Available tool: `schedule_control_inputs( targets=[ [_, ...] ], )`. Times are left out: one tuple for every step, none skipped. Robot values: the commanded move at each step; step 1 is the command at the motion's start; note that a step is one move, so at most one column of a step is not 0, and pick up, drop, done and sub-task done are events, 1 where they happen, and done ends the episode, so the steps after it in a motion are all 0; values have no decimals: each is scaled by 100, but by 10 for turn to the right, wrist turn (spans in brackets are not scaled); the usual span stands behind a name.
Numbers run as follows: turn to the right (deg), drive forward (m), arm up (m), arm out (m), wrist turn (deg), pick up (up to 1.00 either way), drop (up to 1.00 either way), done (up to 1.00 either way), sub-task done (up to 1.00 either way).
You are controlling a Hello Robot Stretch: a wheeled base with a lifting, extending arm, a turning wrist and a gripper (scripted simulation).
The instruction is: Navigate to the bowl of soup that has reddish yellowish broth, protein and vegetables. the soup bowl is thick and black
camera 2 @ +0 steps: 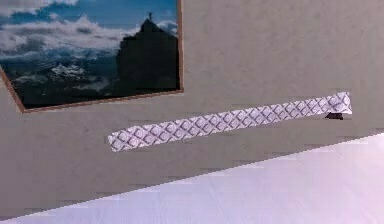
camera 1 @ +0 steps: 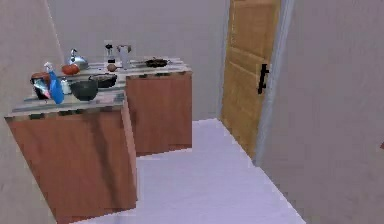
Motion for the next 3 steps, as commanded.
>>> schedule_control_inputs(
  targets=[
    [0, 95, 0, 0, 0, 0, 0, 0, 0],
    [-450, 0, 0, 0, 0, 0, 0, 0, 0],
    [0, 0, 0, 0, 0, 0, 0, 100, 0]
  ],
)
